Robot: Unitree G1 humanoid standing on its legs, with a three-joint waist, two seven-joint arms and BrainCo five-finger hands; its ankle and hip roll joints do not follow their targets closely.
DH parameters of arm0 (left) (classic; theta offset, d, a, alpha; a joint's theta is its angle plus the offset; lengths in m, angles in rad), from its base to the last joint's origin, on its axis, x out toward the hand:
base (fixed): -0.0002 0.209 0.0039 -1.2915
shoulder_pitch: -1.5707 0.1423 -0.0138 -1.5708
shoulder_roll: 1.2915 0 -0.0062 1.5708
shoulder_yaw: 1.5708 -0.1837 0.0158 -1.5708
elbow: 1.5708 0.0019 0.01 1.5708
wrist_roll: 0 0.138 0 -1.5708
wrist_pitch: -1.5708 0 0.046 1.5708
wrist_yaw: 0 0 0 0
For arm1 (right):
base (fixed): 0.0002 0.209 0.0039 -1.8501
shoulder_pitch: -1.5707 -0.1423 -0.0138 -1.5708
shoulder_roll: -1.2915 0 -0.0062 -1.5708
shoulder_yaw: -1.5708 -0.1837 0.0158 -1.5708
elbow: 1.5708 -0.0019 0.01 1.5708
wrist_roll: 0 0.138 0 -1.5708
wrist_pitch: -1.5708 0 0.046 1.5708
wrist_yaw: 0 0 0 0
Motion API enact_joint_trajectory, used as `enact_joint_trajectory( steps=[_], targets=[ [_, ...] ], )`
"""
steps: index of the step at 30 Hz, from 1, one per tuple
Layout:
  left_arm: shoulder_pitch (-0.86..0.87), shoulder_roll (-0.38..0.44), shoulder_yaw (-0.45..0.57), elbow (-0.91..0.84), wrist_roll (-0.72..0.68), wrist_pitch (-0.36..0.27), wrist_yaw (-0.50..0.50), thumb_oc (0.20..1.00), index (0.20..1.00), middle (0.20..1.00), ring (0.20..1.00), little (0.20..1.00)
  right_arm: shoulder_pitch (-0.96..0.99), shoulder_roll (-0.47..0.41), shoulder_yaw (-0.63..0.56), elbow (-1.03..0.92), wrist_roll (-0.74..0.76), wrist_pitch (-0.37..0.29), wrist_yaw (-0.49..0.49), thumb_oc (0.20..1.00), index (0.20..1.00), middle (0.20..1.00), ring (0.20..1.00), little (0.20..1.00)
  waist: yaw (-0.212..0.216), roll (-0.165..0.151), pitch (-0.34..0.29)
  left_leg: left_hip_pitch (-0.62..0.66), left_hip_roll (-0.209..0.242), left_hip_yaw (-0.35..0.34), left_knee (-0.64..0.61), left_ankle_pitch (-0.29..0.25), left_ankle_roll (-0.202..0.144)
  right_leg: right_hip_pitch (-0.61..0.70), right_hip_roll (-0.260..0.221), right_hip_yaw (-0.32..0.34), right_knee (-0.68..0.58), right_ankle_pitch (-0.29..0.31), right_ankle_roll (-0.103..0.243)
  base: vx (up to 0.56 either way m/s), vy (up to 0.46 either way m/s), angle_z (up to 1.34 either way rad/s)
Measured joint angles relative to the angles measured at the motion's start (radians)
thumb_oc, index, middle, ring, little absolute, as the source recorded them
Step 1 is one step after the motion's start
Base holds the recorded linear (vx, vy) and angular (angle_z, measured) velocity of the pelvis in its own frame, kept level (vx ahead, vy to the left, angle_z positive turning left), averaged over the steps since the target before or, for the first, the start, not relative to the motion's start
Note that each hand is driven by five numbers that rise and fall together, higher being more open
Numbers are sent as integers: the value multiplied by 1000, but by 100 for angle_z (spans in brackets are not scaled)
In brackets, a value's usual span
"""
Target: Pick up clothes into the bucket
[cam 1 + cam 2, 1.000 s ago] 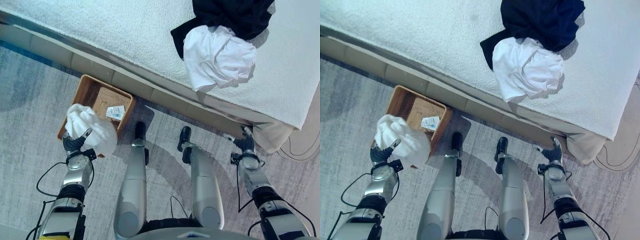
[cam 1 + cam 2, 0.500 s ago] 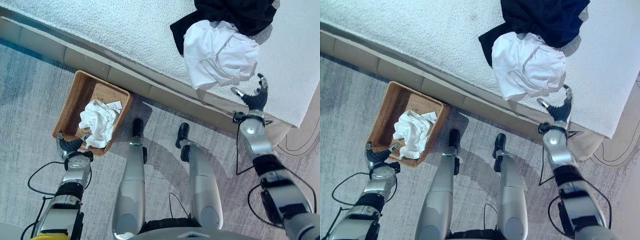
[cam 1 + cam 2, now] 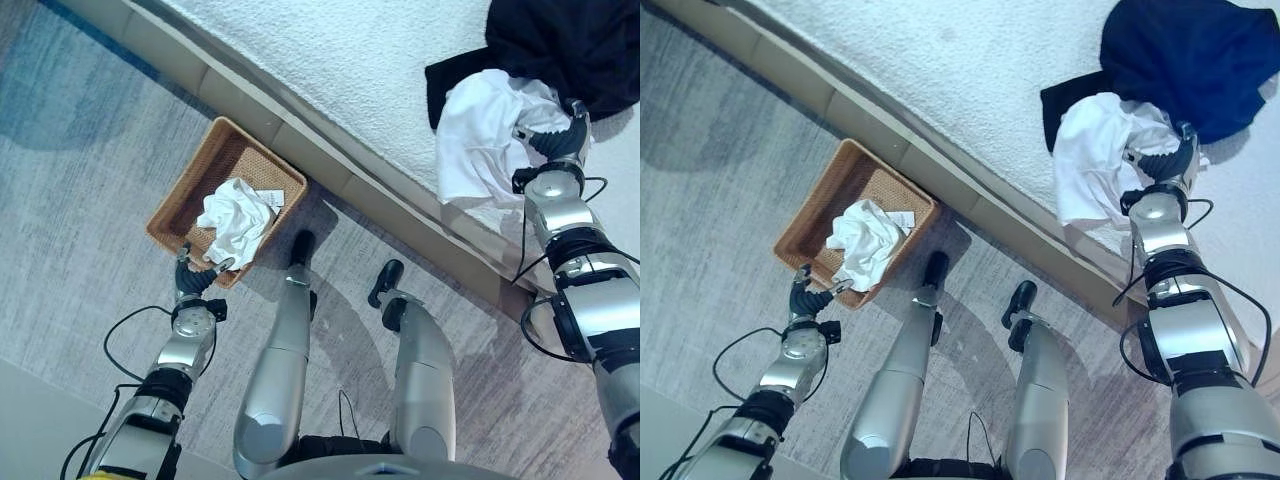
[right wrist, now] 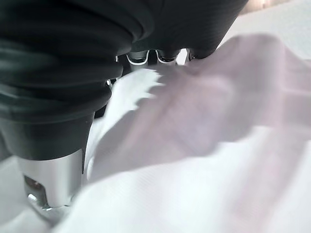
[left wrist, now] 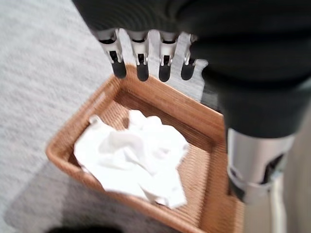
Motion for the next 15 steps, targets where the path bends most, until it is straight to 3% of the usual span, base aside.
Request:
enact_joint_trajectory(
  steps=[1,2,11,15],
  targets=[
    [26,-6,0,-29,-17,-2,-18,1000,1000,1000,1000,1000,1,-14,8,20,-1,9,25,354,354,354,354,354,1,7,-1,1,-4,-7,-5,3,0,1,-6,-8,2,-3,-2,8,-65,19],
    [47,-6,-1,-29,-18,-3,-36,1000,1000,1000,1000,1000,3,-22,7,28,-9,18,46,200,200,200,200,200,13,15,0,1,-5,-13,-6,5,0,1,-8,-11,10,-6,0,10,-77,15],
    [104,-18,-23,-38,-19,0,-111,1000,1000,1000,1000,1000,72,-31,9,-16,-40,35,113,200,200,200,200,200,23,40,-3,110,-1,-23,-112,43,9,66,-16,-18,1,-21,-9,7,-49,6],
    [99,-22,-42,-70,-17,0,-119,1000,1000,1000,1000,1000,126,-15,15,-135,-67,34,113,200,200,200,200,200,-8,43,-4,156,18,-17,-157,61,7,103,2,-18,-36,-3,-8,-61,22,-9]
  ],
)
